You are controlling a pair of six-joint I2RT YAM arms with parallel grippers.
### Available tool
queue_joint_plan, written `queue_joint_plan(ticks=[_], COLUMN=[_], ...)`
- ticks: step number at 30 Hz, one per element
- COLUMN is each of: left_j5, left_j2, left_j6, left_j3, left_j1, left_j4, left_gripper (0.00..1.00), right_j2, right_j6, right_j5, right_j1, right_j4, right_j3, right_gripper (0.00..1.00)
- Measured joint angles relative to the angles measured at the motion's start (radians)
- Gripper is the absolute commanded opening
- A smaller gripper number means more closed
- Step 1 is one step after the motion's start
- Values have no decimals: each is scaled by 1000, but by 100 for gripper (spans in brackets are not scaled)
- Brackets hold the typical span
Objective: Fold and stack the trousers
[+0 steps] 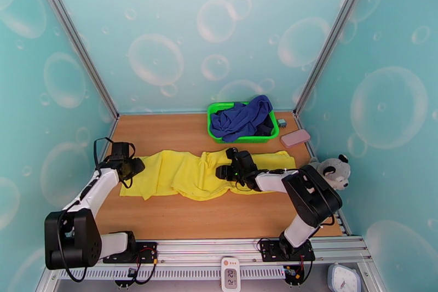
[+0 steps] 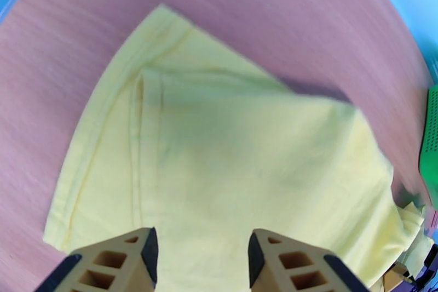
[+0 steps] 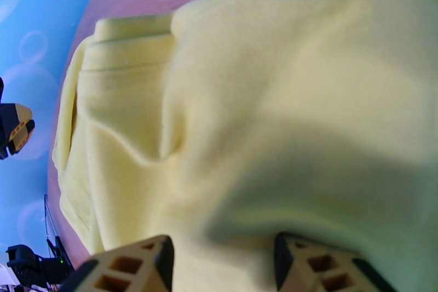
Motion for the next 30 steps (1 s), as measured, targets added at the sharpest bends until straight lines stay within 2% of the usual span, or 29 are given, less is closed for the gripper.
queue_joint_plan(ticks=[1,5,11,14,20,23,30], left_j5=[-2,-11,-151,-145,-91,-74,-83], left_j2=[-7,-10,70,139,342,416,439], left_j6=[-16,-61,6,67,116,124,108], left_j3=[-24,-27,99,148,256,274,274], left_j1=[-19,-81,3,38,71,72,84], left_j4=[-17,-55,-2,67,121,140,145], left_gripper=[99,99,99,99,70,60,56], right_j2=[6,30,38,33,17,9,-8], right_j6=[0,0,0,0,0,0,0], right_j5=[0,0,4,4,4,4,4], right_j1=[2,14,24,25,26,26,25], right_j4=[0,0,0,26,54,54,53], right_j3=[6,34,43,23,-7,-14,-32], right_gripper=[54,54,54,54,53,53,53])
